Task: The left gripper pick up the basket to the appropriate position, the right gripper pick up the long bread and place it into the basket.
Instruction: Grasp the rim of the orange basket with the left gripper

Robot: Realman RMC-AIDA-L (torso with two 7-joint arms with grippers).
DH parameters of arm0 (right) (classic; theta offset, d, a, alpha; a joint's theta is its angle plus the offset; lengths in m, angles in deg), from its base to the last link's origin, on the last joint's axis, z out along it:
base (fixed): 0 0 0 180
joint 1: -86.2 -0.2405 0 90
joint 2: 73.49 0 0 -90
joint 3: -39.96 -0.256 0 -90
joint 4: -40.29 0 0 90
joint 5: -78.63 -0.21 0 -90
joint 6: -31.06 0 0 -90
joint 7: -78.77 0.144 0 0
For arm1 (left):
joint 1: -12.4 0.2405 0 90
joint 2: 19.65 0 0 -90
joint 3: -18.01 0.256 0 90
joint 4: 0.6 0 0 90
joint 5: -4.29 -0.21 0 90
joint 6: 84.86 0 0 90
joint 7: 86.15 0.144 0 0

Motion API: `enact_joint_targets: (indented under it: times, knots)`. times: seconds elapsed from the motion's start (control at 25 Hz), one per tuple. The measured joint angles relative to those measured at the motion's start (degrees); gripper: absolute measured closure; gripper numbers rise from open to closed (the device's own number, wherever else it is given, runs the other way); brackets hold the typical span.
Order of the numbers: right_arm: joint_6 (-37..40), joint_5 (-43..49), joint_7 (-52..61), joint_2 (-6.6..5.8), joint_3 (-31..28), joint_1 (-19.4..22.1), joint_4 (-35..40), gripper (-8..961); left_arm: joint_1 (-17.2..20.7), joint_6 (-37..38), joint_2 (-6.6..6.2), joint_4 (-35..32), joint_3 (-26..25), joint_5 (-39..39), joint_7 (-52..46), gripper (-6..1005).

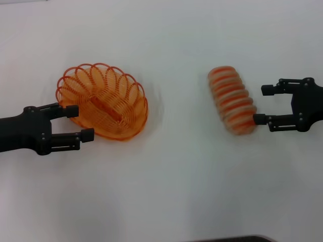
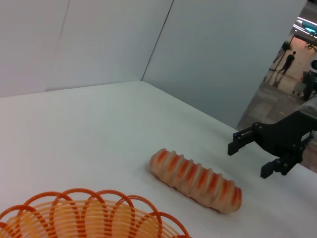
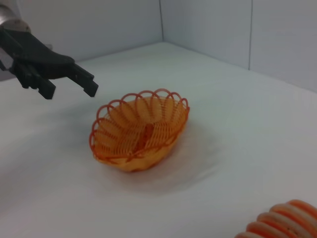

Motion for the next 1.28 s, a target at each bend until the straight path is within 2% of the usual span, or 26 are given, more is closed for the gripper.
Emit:
enact_joint_targets:
  times: [0.44, 0.56, 0.76, 0.88, 0.96, 1.12, 1.28]
  knots:
    - [-2.7, 2.7, -0.7, 2.56, 0.4, -2.1, -0.1, 138, -0.2, -0.8, 0.11, 0.4, -0.1, 0.0, 0.0, 126]
    - [-2.7, 3.2, -0.6, 2.85, 0.1, -2.2, 0.0, 138, -0.2, -0.9, 0.11, 0.4, -0.9, 0.0, -0.1, 126]
    - [-2.8, 3.2, -0.3, 2.88, -0.2, -2.2, 0.0, 137, -1.1, -1.4, 0.14, 0.2, -6.7, 0.6, -0.8, 127]
    - [-2.8, 3.3, -0.2, 2.92, -0.4, -2.2, 0.0, 137, -2.9, -5.8, 0.11, -0.5, -9.2, 0.8, -6.9, 127]
    - [-2.6, 3.2, -0.2, 2.92, -0.6, -2.2, 0.0, 137, -4.1, -9.9, -0.1, -1.0, -8.0, 0.1, -11.9, 127]
    - [-2.3, 3.1, -0.1, 2.91, -0.7, -2.3, 0.0, 139, -8.1, -17.8, -1.43, -2.6, -0.1, -4.7, -21.9, 126]
    - [-1.7, 3.0, 0.8, 2.58, -0.8, -2.6, 0.0, 141, -12.7, -19.8, -2.41, -5.2, 4.4, -11.6, -28.5, 126]
